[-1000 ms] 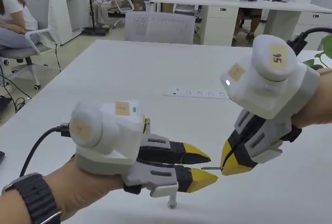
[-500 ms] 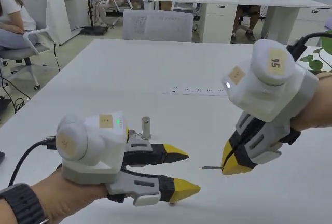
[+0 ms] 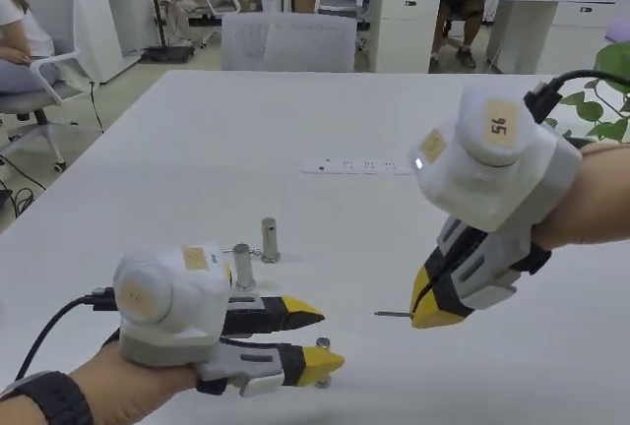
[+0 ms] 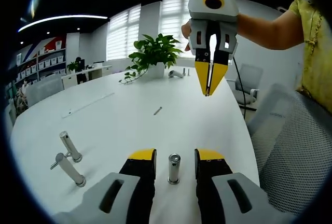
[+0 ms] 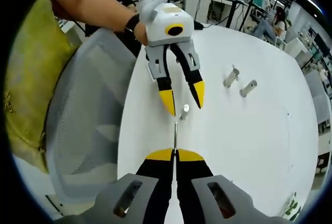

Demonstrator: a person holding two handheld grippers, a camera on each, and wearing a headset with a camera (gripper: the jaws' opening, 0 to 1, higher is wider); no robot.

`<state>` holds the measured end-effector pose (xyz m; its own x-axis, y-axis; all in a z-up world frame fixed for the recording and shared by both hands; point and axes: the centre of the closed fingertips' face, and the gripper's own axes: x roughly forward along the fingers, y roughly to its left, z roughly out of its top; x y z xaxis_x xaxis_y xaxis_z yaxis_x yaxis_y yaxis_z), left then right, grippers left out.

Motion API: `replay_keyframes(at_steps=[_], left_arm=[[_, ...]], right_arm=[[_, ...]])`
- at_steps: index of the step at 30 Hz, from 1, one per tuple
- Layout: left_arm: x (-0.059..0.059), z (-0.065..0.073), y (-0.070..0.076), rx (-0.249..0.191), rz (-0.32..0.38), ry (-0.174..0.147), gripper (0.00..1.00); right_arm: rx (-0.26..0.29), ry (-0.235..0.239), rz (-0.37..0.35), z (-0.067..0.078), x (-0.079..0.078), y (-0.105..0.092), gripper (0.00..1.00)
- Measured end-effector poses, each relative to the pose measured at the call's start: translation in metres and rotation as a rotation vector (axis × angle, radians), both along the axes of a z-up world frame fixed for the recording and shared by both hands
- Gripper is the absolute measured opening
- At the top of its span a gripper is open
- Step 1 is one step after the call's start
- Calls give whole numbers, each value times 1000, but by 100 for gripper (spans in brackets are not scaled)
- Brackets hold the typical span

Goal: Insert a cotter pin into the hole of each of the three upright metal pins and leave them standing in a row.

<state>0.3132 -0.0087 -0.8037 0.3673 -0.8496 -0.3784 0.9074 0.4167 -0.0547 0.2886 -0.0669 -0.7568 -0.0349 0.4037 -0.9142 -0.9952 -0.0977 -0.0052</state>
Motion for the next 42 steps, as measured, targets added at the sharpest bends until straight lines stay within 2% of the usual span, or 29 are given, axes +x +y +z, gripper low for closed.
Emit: replay_keyframes(at_steps=[2,7,12,22,27,29,31,42], left_arm=[[-1,-5,-3,14,-2,-2,27],[-4,-17,-9,36,-7,15,22],[-2,-18,-11,36,-1,16,21],[2,-19,-11,31,4,2,9],[1,-18,-14,39,-51,-35,7],[1,-19,-13,34,-61,-34,7],[-3,-18,-15,18,-112,-51,7],[-9,-17,-15,-3,-202,-57,7]], right_arm=[[-1,-4,-2,-1,1,0,1],[-4,6,-9,-5,3,-1,1],[-5,13,-11,-6,3,-1,1],[-3,21,-18,-9,3,0,1],[-4,21,-25,-11,4,0,1],[-11,12,-31,-14,6,0,1],[-23,8,-33,-18,7,0,1],[-40,30,-52,-38,7,15,1]])
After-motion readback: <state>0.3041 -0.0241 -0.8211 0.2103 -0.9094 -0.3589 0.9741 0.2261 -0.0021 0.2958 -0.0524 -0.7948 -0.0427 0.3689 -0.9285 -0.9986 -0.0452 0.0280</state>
